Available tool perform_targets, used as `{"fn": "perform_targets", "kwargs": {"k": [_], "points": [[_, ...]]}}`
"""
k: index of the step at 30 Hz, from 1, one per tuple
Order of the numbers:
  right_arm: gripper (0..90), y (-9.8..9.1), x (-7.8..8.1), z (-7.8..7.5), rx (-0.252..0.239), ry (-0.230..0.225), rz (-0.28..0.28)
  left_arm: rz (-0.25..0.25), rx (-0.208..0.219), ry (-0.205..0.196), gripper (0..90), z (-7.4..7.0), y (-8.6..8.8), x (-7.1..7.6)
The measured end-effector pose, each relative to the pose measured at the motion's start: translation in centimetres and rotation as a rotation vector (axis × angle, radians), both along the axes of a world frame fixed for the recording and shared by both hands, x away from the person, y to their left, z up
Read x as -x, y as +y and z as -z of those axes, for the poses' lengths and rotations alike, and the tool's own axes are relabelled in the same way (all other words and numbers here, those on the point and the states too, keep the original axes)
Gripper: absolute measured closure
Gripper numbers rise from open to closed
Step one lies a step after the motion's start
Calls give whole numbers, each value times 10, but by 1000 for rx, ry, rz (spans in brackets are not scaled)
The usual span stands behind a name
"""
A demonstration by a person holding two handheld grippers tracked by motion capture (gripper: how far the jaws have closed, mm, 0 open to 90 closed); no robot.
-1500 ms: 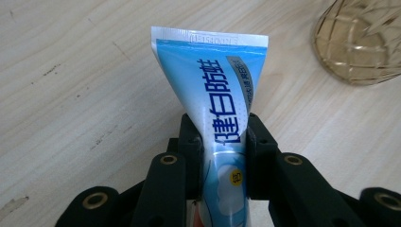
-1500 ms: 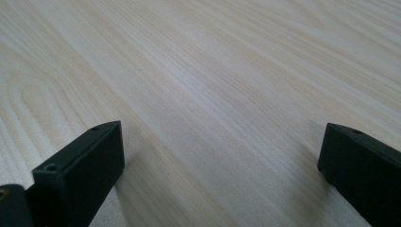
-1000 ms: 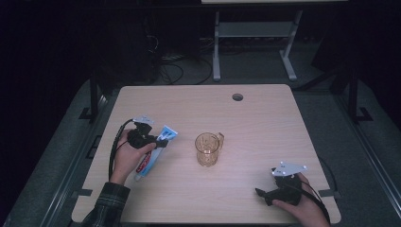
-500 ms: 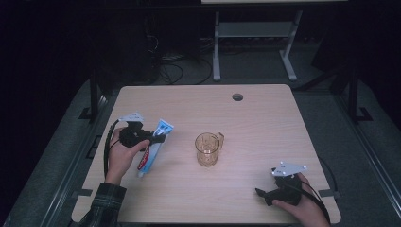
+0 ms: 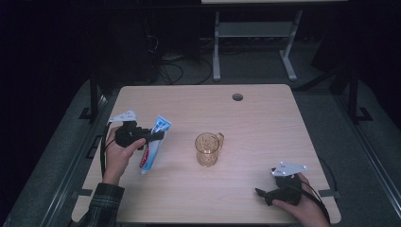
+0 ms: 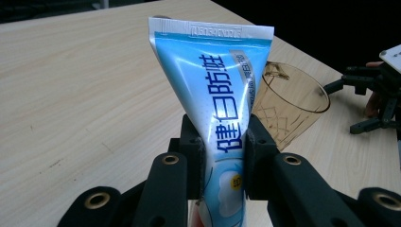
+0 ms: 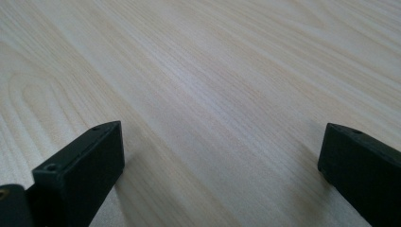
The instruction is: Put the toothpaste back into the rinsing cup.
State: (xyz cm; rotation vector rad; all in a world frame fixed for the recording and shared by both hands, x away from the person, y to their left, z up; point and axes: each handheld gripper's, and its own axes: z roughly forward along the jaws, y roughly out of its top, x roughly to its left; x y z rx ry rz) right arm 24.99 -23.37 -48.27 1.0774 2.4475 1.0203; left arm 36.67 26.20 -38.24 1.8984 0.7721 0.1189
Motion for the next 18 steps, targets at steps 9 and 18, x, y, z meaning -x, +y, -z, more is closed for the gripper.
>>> {"fn": "perform_targets", "kwargs": {"k": [9,18], "points": [[5,0,0,0,0,-1,0,11,17,-42,738,-11,-3,3],[5,0,0,0,0,0,0,45,22,-85,738,-26,-14,5]]}}
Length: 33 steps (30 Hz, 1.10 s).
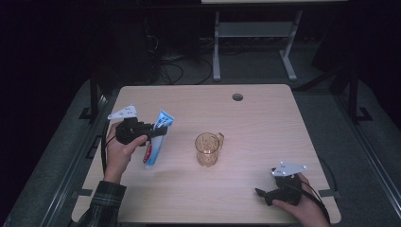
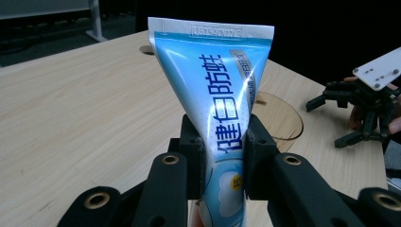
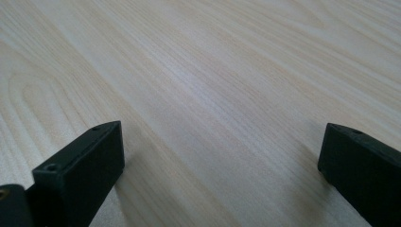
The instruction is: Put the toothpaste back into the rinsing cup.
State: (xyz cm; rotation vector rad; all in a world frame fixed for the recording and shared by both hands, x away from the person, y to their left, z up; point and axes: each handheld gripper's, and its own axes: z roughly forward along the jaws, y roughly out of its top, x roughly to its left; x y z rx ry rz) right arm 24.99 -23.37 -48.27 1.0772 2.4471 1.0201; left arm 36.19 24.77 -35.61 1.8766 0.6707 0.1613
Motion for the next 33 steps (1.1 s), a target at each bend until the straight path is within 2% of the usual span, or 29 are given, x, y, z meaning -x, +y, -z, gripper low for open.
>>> {"fn": "perform_targets", "kwargs": {"k": [18,33], "points": [[6,0,0,0,2,-3,0,63,51,-61,737,-29,-31,-3],[5,0,1,0,-2,0,1,97,82,-95,736,-46,-56,-9]]}}
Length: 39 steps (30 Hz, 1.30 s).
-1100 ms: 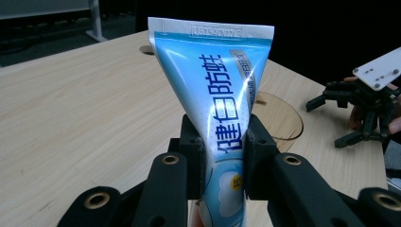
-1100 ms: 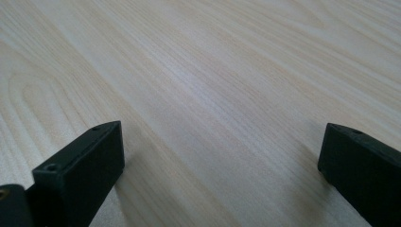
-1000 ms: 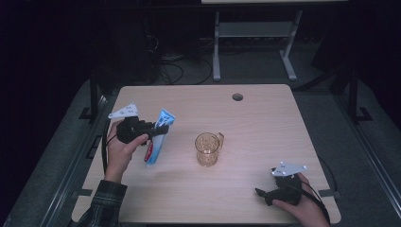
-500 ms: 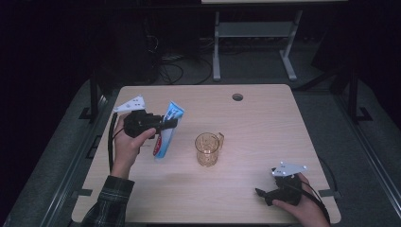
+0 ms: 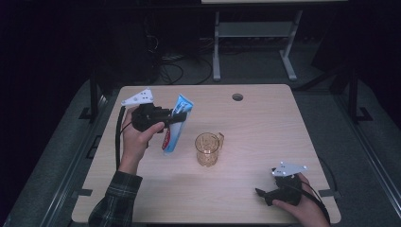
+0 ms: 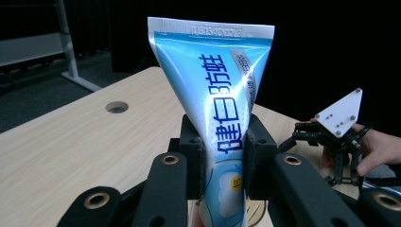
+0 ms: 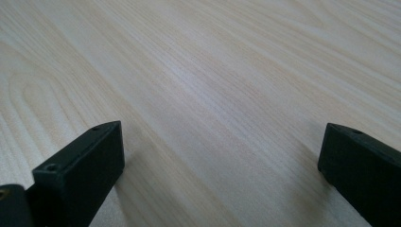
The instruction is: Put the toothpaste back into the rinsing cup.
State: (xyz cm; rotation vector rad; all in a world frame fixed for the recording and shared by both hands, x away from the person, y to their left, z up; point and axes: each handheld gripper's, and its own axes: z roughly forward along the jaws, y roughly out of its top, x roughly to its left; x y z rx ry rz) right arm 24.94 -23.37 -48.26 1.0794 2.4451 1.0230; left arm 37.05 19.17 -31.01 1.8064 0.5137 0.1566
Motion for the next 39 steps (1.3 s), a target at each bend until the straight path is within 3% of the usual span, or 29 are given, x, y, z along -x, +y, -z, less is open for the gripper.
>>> {"fn": "perform_targets", "kwargs": {"k": [11,20,39], "points": [[6,0,0,0,0,0,0,32,18,-21,736,-11,-20,-6],[6,0,0,0,-1,1,1,78,22,-41,736,-19,-48,-12],[6,0,0,0,0,1,1,142,46,-37,734,-10,-92,-24]]}}
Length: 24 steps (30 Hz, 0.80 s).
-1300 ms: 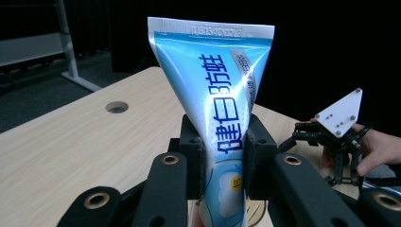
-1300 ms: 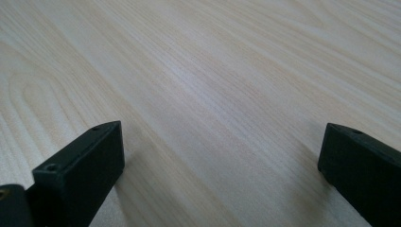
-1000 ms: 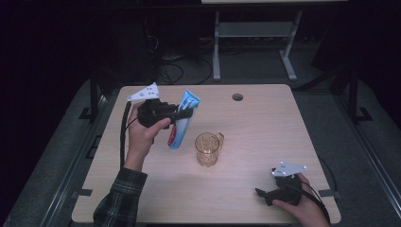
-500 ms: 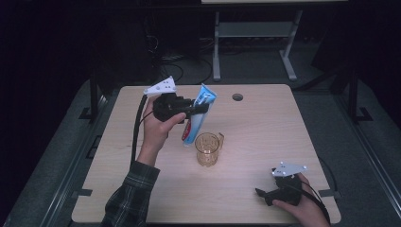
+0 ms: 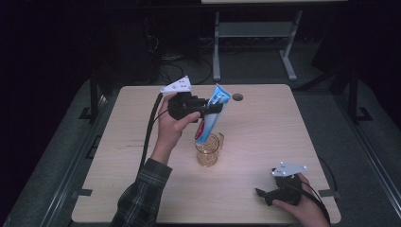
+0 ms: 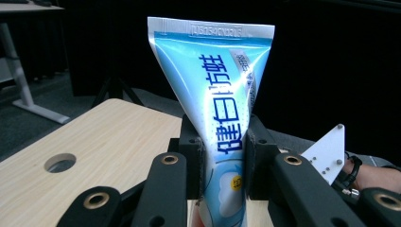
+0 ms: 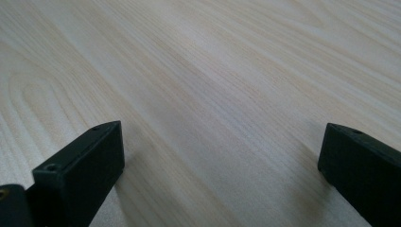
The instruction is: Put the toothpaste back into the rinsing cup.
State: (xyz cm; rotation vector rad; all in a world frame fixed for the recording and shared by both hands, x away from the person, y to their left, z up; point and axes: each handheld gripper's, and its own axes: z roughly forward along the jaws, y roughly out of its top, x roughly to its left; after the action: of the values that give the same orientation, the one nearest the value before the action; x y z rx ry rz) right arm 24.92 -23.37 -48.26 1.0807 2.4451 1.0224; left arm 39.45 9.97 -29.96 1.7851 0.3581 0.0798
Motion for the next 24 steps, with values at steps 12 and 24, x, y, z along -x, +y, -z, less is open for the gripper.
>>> {"fn": "perform_targets", "kwargs": {"k": [12,24], "points": [[6,0,0,0,-1,2,-1,9,-9,-4,731,16,-9,-4],[5,0,0,0,0,1,1,8,-40,-14,725,40,-11,-1]]}}
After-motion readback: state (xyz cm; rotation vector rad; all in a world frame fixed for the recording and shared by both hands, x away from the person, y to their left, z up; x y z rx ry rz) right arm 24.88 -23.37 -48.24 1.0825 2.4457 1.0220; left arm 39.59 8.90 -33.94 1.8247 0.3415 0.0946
